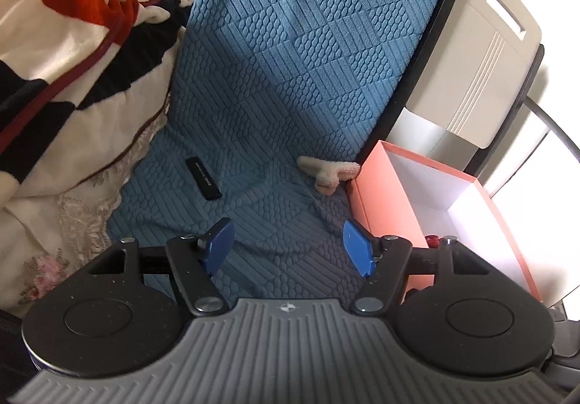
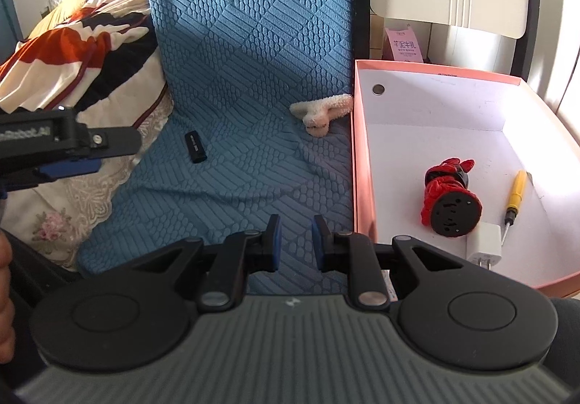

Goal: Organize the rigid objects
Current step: 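Withdraw both tools from the box back toward the cushion, then close the right gripper on the white plush toy while the left tool approaches the black stick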

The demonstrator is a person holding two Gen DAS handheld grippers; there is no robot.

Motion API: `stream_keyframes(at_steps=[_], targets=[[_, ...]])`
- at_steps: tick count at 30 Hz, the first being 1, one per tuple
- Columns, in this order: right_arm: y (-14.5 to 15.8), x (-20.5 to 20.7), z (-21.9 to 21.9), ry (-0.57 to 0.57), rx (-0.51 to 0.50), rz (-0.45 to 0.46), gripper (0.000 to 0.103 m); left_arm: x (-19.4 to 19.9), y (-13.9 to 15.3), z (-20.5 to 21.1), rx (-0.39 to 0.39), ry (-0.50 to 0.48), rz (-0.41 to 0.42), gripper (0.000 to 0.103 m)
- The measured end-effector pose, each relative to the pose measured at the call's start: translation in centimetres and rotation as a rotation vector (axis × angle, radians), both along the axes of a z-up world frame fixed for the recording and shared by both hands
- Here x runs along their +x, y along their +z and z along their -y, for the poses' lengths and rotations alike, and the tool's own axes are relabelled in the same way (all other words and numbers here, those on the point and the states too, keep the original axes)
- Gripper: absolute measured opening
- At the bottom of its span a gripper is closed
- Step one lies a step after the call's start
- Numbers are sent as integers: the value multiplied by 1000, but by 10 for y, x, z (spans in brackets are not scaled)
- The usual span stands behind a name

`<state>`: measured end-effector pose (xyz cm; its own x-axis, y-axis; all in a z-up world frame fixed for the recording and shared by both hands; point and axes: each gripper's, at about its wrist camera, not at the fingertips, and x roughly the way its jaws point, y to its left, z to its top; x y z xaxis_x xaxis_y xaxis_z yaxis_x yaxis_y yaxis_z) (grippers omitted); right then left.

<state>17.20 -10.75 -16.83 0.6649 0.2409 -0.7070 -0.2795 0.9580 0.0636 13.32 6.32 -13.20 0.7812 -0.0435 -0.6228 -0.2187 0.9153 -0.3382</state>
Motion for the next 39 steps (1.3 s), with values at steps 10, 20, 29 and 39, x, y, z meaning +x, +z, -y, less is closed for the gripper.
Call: stream_keyframes(at_steps=[10, 20, 29, 39], targets=[[-7, 18, -7, 2, -20, 41, 22, 28, -33, -9, -104, 42, -62, 72], [-18, 42, -25, 33, -72, 66, 22, 59, -51, -32, -104, 63, -82, 72], [-19, 63, -52, 63, -111, 112, 22, 90, -71, -58, -143, 124, -132, 72], [-38, 107, -65, 55, -133, 194, 33, 125, -84, -89, -180, 171, -157, 72]])
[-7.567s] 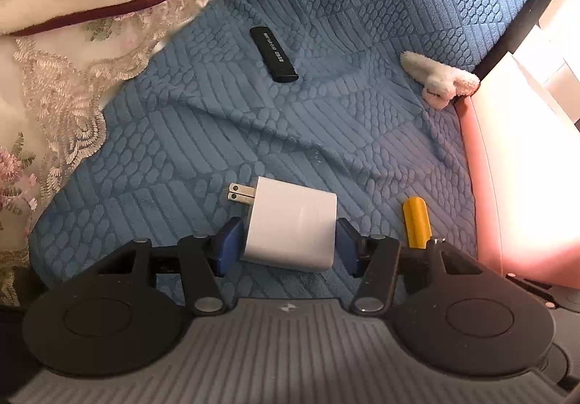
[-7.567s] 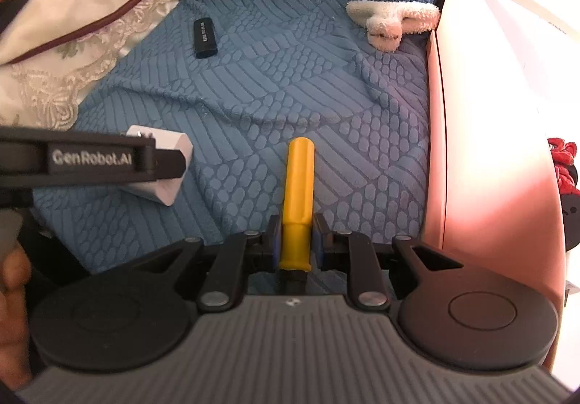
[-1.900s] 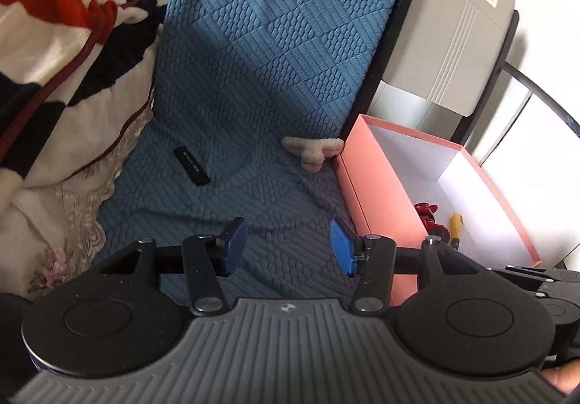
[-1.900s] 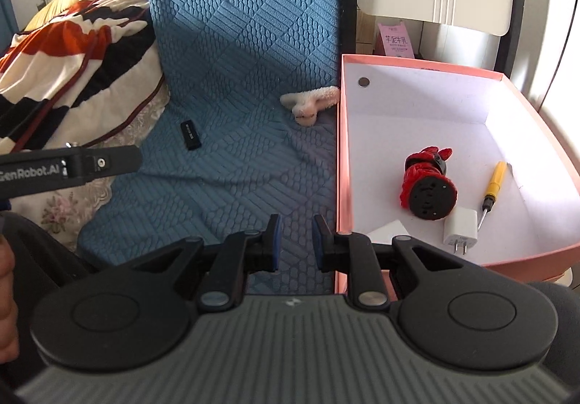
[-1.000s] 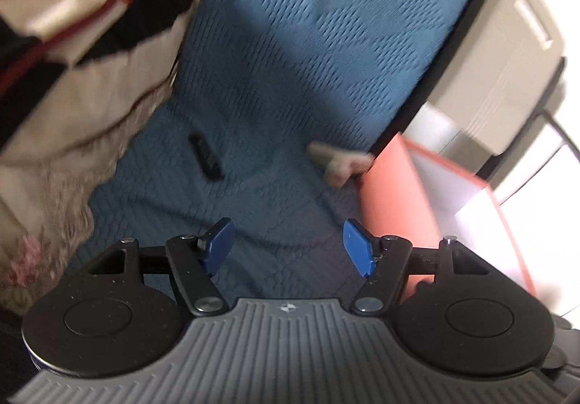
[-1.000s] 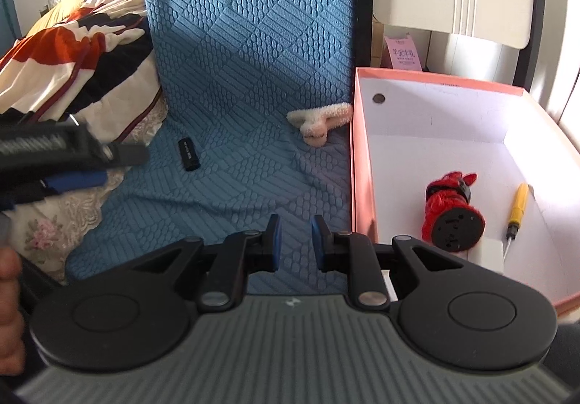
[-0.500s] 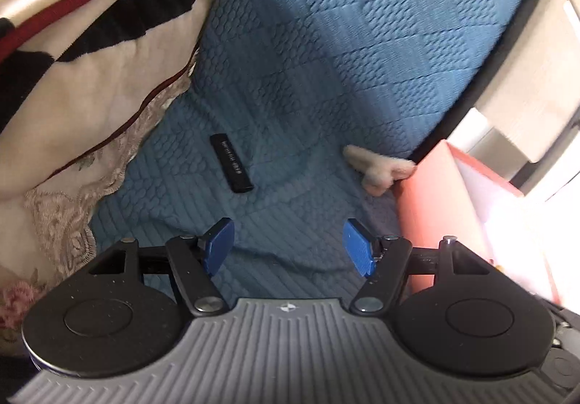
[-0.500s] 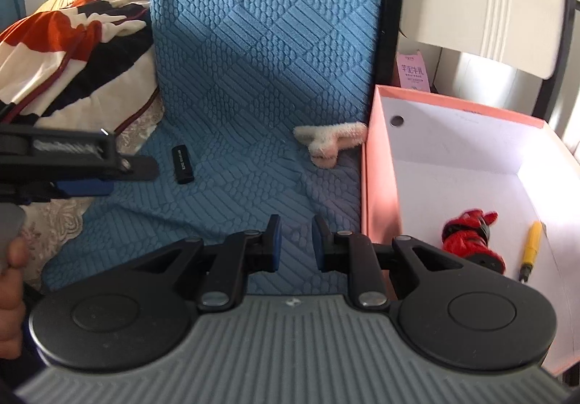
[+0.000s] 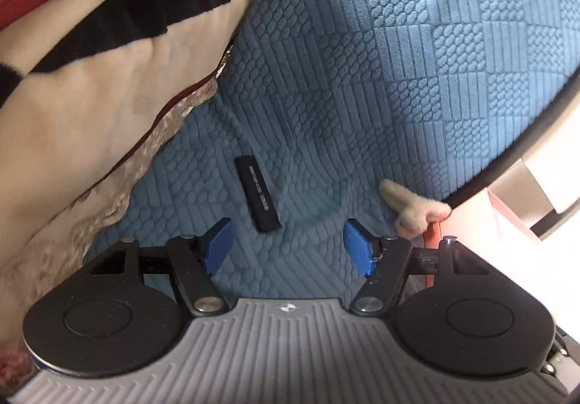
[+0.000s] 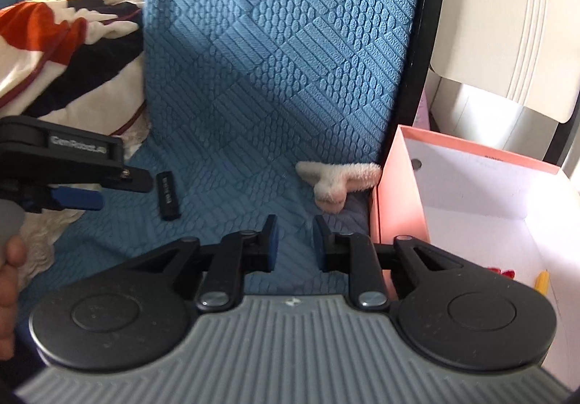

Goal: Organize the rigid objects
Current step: 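Close the right gripper on the white plush toy while the left tool approaches the black stick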

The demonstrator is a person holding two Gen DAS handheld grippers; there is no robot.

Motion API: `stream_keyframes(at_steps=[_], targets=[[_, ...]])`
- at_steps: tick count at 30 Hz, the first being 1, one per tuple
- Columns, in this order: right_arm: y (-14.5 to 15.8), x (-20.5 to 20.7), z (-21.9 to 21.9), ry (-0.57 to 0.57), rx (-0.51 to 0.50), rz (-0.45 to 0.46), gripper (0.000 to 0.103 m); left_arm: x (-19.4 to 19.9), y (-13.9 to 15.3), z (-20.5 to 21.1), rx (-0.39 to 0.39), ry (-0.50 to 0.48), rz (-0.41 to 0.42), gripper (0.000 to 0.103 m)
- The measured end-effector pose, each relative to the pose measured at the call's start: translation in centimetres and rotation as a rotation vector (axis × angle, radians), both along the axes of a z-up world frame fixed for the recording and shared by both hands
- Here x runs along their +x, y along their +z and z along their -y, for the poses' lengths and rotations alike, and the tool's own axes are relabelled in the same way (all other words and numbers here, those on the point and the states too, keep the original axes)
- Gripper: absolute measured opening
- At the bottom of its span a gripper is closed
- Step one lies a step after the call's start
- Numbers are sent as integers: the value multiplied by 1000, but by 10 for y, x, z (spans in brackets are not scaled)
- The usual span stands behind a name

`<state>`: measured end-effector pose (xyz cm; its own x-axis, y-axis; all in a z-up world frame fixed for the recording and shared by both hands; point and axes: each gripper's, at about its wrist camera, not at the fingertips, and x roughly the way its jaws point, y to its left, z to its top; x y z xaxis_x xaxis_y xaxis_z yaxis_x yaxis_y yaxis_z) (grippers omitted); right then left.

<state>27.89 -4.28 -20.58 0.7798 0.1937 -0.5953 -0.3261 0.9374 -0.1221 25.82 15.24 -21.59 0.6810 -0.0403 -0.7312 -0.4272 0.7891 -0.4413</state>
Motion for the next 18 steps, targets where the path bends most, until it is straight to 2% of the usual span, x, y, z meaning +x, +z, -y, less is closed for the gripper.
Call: stream_keyframes(at_steps=[1, 2, 9, 11, 14, 18], targets=[[-3, 5, -2, -4, -8, 6, 41, 3, -1, -3, -12, 2, 4, 72], [-6, 10, -3, -4, -17, 9, 45, 7, -3, -6, -20, 5, 1, 71], [-26, 50, -21, -3, -76, -4, 45, 26, -16, -23, -59, 32, -32, 70], [-33, 64, -26, -9, -102, -8, 44, 32, -21, -25, -71, 27, -43, 63], [-43, 87, -30, -46, -138, -35, 44, 41, -29, -25, -93, 25, -56, 62], [-55, 113, -33, -75, -192, -58, 44, 52, -37, -23, -74, 16, -86, 56]])
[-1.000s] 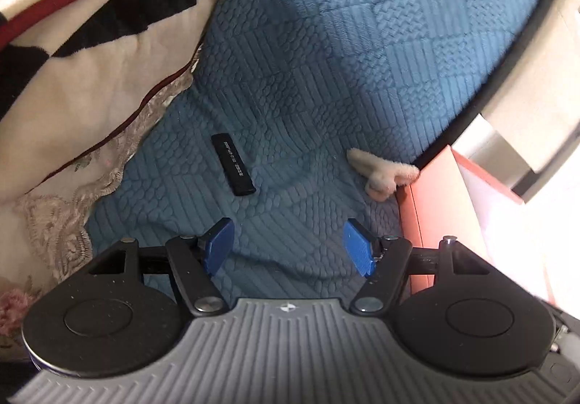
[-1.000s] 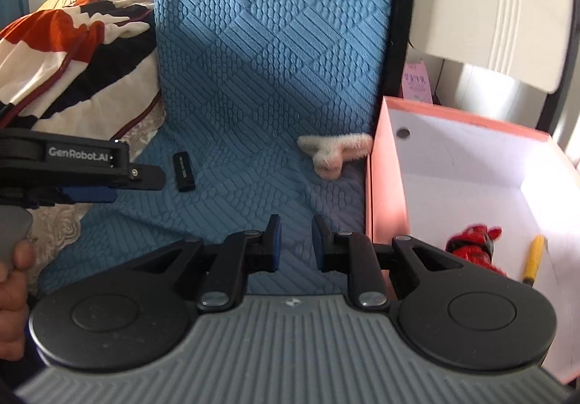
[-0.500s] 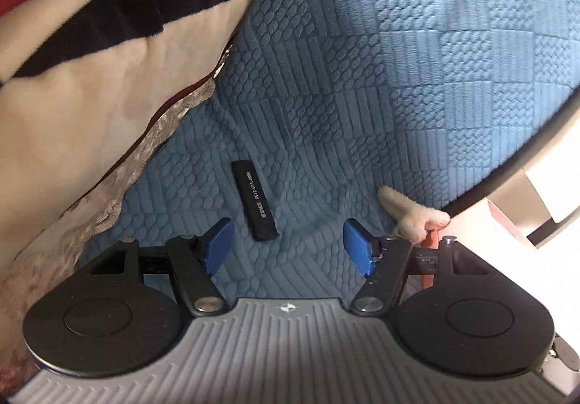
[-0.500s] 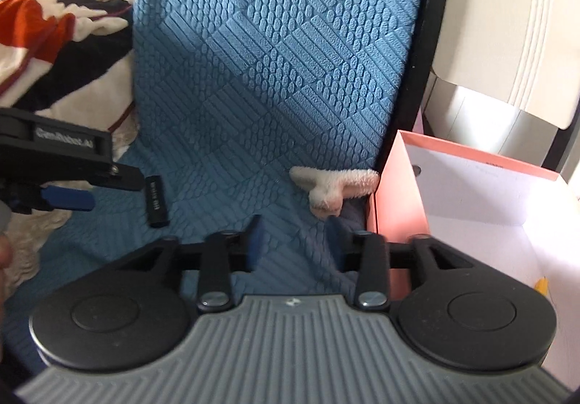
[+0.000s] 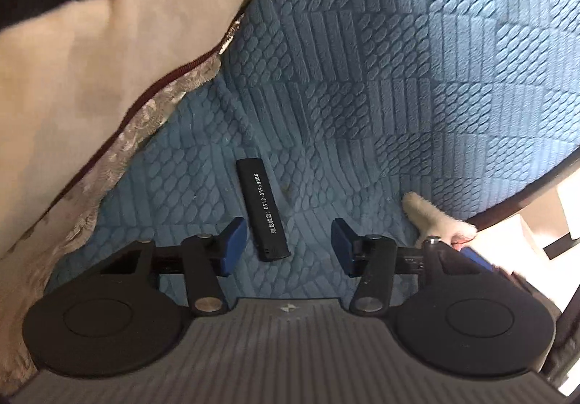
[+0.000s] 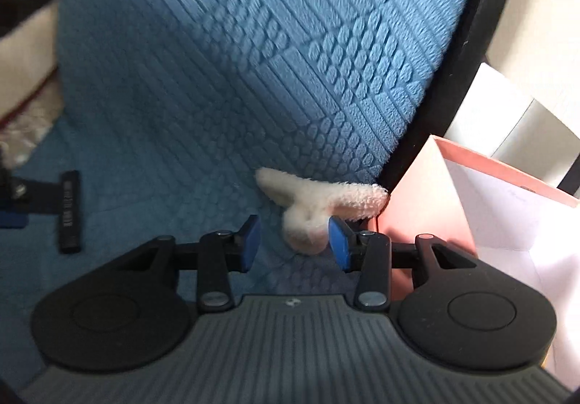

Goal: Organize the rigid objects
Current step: 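Close the right gripper on the white plush toy while the left tool approaches the black stick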

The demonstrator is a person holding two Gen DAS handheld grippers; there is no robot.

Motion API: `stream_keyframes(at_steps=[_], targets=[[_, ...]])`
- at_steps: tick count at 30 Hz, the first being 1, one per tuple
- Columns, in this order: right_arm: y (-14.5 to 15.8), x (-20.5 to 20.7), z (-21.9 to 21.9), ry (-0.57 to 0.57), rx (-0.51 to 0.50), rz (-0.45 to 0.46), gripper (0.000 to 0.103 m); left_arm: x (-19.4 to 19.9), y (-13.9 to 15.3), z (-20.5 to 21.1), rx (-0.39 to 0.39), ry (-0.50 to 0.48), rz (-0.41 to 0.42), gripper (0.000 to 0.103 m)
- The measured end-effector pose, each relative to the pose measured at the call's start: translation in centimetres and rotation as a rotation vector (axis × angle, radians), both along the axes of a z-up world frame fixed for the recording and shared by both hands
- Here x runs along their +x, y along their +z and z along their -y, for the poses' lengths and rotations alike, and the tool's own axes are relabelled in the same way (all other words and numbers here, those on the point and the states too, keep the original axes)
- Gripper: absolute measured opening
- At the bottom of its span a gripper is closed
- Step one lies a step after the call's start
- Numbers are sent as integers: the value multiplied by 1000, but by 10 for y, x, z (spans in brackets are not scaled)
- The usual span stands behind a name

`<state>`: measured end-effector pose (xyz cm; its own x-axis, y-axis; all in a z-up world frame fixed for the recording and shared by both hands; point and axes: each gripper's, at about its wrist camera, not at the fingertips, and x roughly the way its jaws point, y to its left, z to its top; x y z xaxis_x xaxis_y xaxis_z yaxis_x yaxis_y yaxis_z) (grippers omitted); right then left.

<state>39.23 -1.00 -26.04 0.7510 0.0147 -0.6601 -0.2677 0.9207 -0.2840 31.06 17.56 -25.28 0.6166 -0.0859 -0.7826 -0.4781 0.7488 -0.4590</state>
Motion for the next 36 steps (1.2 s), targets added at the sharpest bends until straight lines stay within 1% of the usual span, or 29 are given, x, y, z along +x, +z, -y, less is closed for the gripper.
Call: stream_keyframes(at_steps=[3, 5, 7, 9, 14, 18, 22, 25, 28, 32, 35, 36], targets=[[-7, 12, -2, -8, -32, -4, 44, 9, -4, 3, 18, -12, -16, 55], [-11, 18, 0, -20, -15, -27, 43, 14, -8, 5, 22, -14, -24, 54], [-16, 23, 0, -22, -13, -46, 42, 19, -12, 7, 42, -14, -41, 54], [-20, 26, 0, -27, -14, -45, 41, 23, -14, 9, 57, -21, -51, 54], [-23, 33, 3, -40, -6, -37, 35, 27, -18, 12, 77, -44, -70, 53], [-19, 32, 7, -46, 12, -28, 34, 28, -18, 16, 85, -65, -71, 53], [-4, 29, 11, -29, 38, -35, 34, 27, -19, 19, 102, -70, -74, 53], [2, 23, 12, -14, 58, -46, 34, 27, -21, 20, 86, -58, -54, 53], [11, 16, 14, -16, 108, -68, 34, 25, -21, 19, 87, -42, -36, 54], [17, 7, 21, -2, 109, -59, 34, 22, -19, 31, 160, -53, -29, 54], [22, 1, 25, -5, 134, -68, 34, 24, -19, 43, 243, -78, -32, 54], [24, -9, 25, -2, 135, -66, 34, 24, -19, 45, 255, -83, -32, 54]])
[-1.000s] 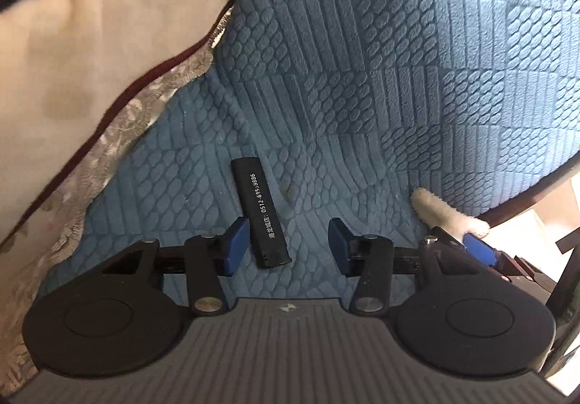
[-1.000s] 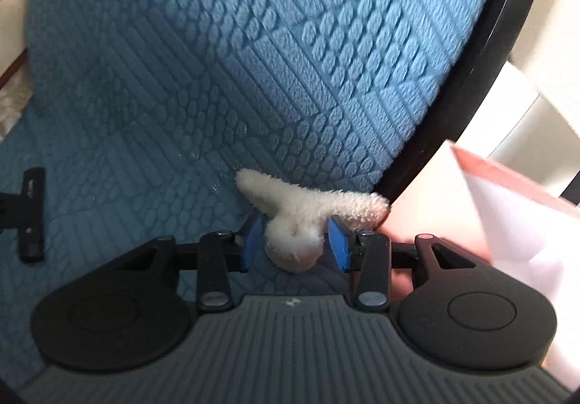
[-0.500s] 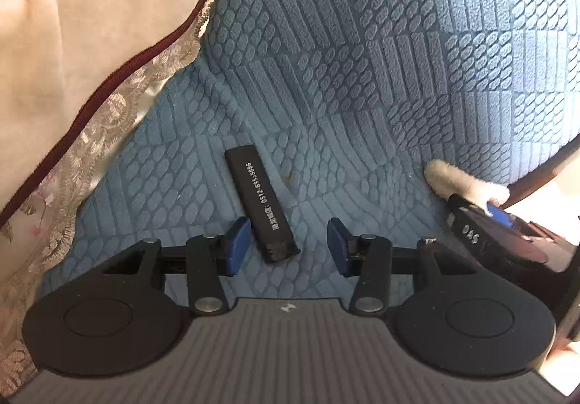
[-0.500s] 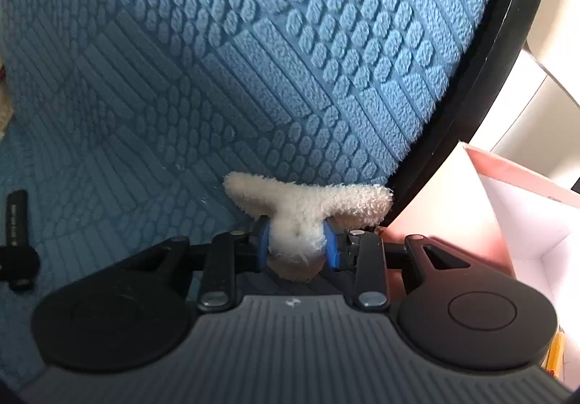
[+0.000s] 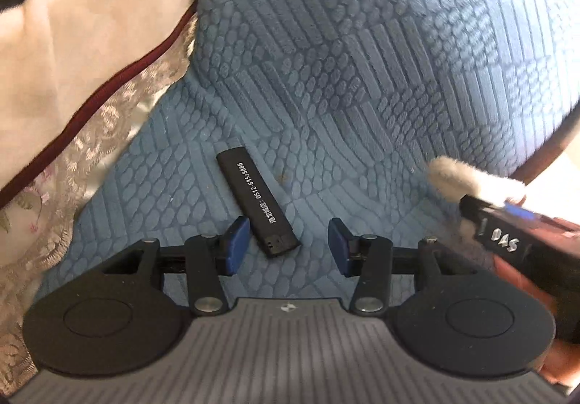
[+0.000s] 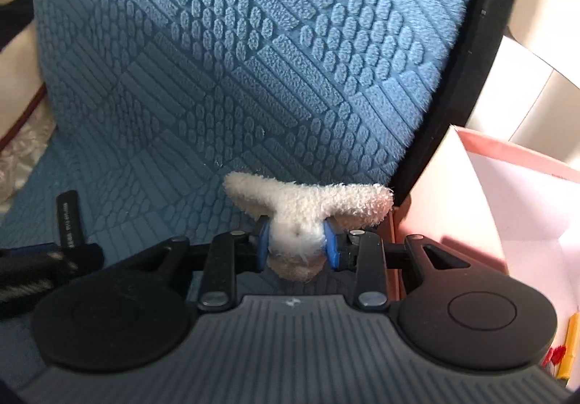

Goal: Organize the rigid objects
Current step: 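Close the right gripper on the white plush toy while the left tool approaches the black stick, then close the left gripper on the black USB stick while the right holds the plush toy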

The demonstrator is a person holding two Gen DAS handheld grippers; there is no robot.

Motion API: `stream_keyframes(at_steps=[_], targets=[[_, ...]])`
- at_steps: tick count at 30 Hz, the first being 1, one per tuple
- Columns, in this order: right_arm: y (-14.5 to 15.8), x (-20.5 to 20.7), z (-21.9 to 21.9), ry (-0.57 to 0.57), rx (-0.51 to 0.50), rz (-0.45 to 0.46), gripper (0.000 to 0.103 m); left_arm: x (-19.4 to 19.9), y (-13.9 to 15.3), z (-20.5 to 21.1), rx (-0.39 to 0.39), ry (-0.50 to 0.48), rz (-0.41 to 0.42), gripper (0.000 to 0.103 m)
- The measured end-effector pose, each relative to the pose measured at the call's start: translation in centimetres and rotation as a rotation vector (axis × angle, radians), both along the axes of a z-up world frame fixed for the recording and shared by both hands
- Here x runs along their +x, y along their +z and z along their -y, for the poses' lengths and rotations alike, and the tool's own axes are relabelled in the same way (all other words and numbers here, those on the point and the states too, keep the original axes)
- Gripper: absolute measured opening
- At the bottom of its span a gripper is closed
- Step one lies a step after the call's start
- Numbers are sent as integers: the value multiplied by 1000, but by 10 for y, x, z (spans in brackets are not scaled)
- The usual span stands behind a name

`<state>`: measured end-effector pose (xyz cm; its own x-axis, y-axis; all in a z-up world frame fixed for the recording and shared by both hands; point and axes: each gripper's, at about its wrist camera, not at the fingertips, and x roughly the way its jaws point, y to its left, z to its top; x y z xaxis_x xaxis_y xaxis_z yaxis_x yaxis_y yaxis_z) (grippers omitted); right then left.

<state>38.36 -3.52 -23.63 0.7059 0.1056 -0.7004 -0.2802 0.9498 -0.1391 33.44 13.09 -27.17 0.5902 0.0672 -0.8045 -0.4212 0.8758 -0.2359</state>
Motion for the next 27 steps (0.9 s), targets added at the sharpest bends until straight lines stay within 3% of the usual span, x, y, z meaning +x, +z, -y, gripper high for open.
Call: stream_keyframes(at_steps=[3, 6, 12, 13, 14, 19, 27], targets=[[5, -15, 3, 20, -8, 5, 34, 1, 0, 4, 40, 3, -11, 49], [4, -26, 5, 35, -21, -2, 34, 0, 0, 9, 100, 12, -23, 37], [3, -43, 10, 28, -15, -34, 34, -5, 2, 0, 32, 37, -18, 28], [3, -47, 11, 25, -10, -38, 34, -7, 4, -1, 28, 44, -10, 12], [4, -50, 13, 24, -5, -41, 34, -9, 7, -2, 28, 47, -6, 5], [1, -61, 15, 41, -6, -54, 34, -19, 8, -6, -39, 68, -4, 5], [-5, -82, 24, 44, 35, -147, 34, -24, 13, -14, -172, 73, 25, 5]])
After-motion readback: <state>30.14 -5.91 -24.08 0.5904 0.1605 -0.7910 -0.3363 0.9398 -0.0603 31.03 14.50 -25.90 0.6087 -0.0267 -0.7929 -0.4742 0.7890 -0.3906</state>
